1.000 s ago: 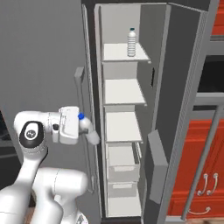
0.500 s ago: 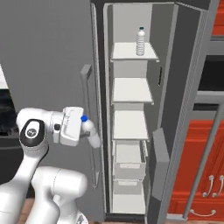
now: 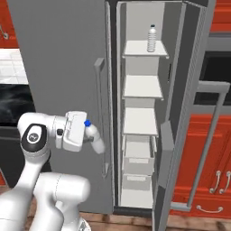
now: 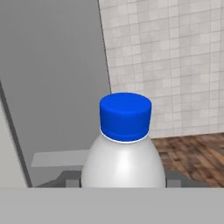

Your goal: Take the bottled waters from the counter and place them in the freezer to freeze. Close the freezer door after placing the bottles.

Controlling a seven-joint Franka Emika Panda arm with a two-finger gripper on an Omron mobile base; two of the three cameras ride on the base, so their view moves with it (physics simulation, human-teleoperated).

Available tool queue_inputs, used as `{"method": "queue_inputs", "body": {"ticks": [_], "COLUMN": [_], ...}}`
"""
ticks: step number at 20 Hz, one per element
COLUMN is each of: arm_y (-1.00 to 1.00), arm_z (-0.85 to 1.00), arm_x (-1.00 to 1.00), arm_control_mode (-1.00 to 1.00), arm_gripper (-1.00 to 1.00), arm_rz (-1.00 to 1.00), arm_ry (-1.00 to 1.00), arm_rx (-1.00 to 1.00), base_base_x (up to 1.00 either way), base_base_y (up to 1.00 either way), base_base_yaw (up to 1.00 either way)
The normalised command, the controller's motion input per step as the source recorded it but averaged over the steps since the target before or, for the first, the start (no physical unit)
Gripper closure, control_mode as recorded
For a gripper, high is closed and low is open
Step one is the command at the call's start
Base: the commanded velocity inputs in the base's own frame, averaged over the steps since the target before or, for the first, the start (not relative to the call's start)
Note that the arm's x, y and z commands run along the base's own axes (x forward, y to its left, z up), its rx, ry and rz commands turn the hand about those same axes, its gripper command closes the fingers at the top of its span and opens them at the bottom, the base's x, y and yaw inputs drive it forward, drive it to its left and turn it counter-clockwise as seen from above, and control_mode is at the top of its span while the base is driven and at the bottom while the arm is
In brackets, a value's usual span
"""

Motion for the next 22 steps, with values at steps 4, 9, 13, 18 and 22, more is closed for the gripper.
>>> {"method": "queue_inputs", "body": {"ticks": [4, 9, 13, 18, 22], "arm_y": [0.00, 0.00, 0.00, 0.00, 0.00], "arm_z": [0.00, 0.00, 0.00, 0.00, 0.00], "arm_x": [0.00, 0.00, 0.00, 0.00, 0.00], "arm_control_mode": [1.00, 1.00, 1.00, 1.00, 1.00], "arm_gripper": [1.00, 1.00, 1.00, 1.00, 1.00], "arm_rz": [0.00, 0.00, 0.00, 0.00, 0.00], "arm_ry": [0.00, 0.00, 0.00, 0.00, 0.00], "arm_rx": [0.00, 0.00, 0.00, 0.00, 0.00], "base_base_x": [-0.58, 0.02, 0.46, 0.43, 0.54], "base_base_y": [0.03, -0.56, -0.28, -0.32, -0.11], "base_base_yaw": [0.14, 0.22, 0.25, 0.26, 0.11]}}
